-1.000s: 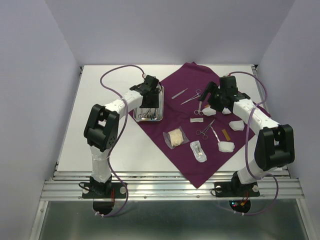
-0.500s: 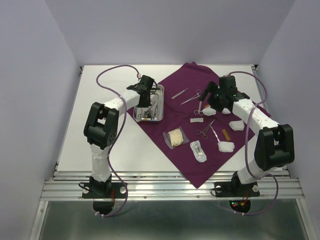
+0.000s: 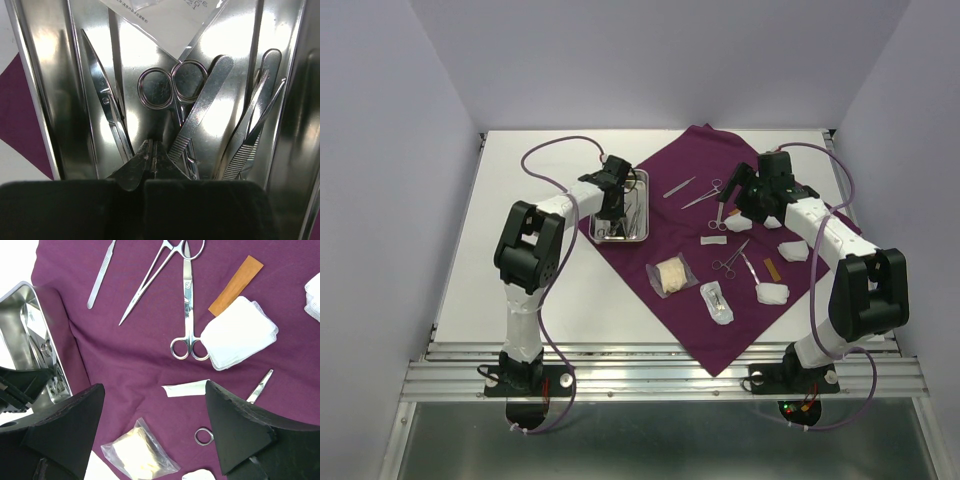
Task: Prepare the surgical pack
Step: Adjust the medical item in the container, then adjust the medical item in the surgical kit.
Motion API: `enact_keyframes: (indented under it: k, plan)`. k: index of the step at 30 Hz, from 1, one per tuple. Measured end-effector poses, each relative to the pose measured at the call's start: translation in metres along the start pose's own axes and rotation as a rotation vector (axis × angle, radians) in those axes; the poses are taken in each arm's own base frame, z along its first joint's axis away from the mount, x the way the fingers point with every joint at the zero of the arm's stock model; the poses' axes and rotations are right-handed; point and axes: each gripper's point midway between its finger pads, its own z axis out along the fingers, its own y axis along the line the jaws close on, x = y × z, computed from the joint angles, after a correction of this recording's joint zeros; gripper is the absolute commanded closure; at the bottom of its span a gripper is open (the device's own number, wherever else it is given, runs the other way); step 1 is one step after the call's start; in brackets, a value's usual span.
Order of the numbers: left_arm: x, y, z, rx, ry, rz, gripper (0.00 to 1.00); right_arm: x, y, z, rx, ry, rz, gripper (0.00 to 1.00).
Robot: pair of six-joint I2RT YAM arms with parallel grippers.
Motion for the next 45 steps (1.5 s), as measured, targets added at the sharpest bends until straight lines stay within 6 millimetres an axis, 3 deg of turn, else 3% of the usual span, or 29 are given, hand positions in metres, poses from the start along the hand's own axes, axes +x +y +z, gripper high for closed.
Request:
enact_keyframes:
  k: [4, 12, 22, 27, 31, 38, 45]
  plan:
    - [0.003, -0.006, -0.003, 0.019, 0.012, 0.011, 1.00, 0.000, 0.000, 0.000, 0.001, 0.000, 0.002, 0.13]
    - [0.014, -0.035, -0.022, 0.124, 0.050, 0.049, 1.00, 0.002, 0.003, 0.000, -0.003, 0.003, 0.001, 0.13]
    - [0.015, -0.036, -0.024, 0.133, 0.056, 0.050, 1.00, 0.003, 0.004, -0.001, -0.003, 0.000, 0.000, 0.13]
    - [0.002, -0.032, -0.038, 0.121, 0.011, 0.048, 1.00, 0.002, 0.004, -0.002, -0.004, -0.003, 0.000, 0.15]
    - [-0.022, -0.031, -0.061, 0.120, -0.064, 0.042, 1.00, 0.000, 0.002, -0.001, 0.013, -0.019, -0.007, 0.29]
    - [-0.059, -0.034, -0.100, 0.156, -0.198, 0.030, 1.00, 0.003, 0.003, 0.001, 0.030, -0.027, -0.041, 0.36]
    - [-0.066, -0.039, -0.109, 0.192, -0.227, 0.034, 0.97, 0.003, 0.017, 0.037, 0.075, -0.002, -0.076, 0.36]
